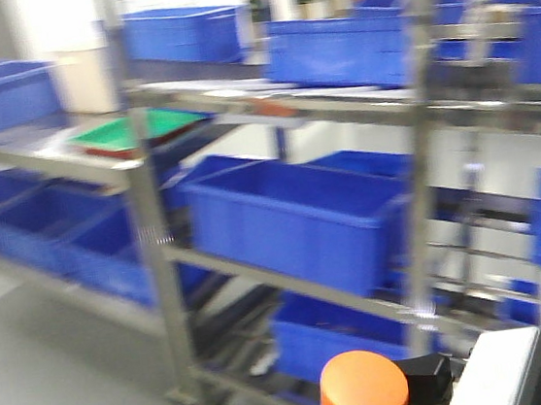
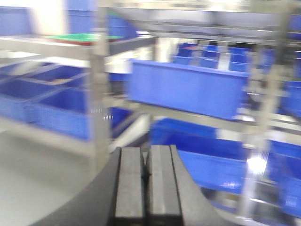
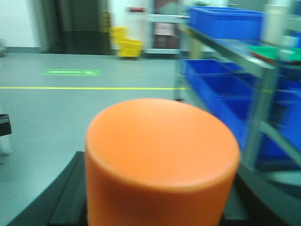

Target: Grab orange capacitor from left shelf to right conveyor

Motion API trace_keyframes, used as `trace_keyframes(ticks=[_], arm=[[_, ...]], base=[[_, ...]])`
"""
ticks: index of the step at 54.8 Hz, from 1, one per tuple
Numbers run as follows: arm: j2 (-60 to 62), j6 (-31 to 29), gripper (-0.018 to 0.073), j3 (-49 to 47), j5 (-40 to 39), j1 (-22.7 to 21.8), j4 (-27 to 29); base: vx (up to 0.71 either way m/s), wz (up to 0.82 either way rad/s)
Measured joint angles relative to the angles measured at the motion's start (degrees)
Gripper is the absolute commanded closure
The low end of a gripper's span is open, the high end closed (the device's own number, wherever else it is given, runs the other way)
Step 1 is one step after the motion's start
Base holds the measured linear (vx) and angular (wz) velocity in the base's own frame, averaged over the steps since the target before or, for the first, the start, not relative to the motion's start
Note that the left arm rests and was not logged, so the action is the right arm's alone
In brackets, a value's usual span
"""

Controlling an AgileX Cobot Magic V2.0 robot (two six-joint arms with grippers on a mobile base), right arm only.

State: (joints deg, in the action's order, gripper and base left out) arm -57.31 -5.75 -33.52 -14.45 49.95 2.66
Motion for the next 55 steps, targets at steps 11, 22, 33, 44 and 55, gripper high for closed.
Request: trace_keyframes(ticks=[11,22,33,44,55], arm=[[0.00,0.00,0.0566,0.00,-0.06,0.00,0.00],[0.00,0.00,0.0566,0.00,-0.06,0.00,0.00],[0.00,0.00,0.0566,0.00,-0.12,0.00,0.00],[0.00,0.00,0.0566,0.00,-0.07,0.00,0.00],[0.00,0.00,0.0566,0.00,-0.07,0.00,0.00]], base=[[-0.04,0.94],[0.01,0.88],[0.05,0.79],[0.09,0.66],[0.14,0.51]])
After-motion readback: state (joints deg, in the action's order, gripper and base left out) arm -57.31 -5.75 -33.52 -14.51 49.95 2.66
